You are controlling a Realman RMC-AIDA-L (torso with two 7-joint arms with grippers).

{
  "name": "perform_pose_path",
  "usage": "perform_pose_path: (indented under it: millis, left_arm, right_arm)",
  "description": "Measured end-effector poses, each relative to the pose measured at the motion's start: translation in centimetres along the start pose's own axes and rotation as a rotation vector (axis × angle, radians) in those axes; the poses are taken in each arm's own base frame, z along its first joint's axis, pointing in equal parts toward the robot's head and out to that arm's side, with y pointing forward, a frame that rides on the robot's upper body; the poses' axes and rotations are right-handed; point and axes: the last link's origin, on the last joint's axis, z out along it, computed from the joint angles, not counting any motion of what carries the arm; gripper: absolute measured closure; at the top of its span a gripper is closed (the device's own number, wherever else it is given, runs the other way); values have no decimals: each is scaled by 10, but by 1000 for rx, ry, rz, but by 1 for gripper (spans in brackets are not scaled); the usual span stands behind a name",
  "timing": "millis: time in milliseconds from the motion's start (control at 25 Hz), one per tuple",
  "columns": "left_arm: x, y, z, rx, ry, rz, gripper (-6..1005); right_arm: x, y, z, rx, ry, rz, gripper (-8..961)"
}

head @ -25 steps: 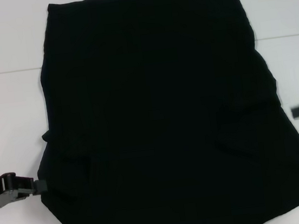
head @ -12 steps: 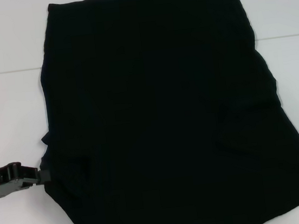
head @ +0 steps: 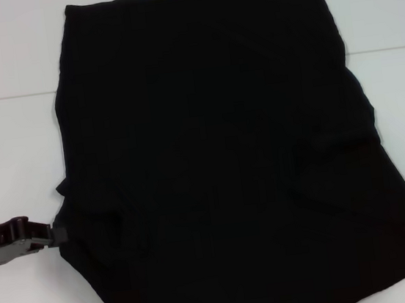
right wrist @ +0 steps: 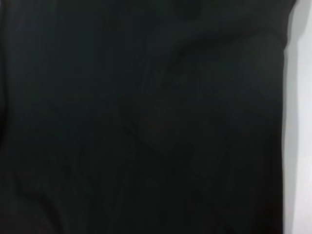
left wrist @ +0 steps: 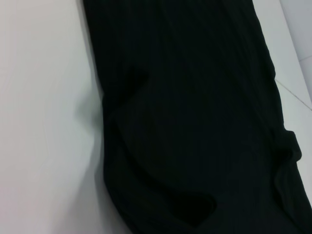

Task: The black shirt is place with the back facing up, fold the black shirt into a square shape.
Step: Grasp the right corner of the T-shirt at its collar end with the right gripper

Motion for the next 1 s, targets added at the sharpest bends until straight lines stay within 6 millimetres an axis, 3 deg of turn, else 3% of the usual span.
perform_pose_path:
  millis: [280,640,1000]
  left_arm:
    - [2,0,0,2,7,-1,941]
    - [4,1,1,6,12,-5,940]
    - [9,4,2,1,14,5,940]
  right_arm:
    - [-1,4,4,-3,11,-2,241]
    - [-10,23,14,-58,30,-42,249]
    - [-11,25,15,-58,36,-24,257]
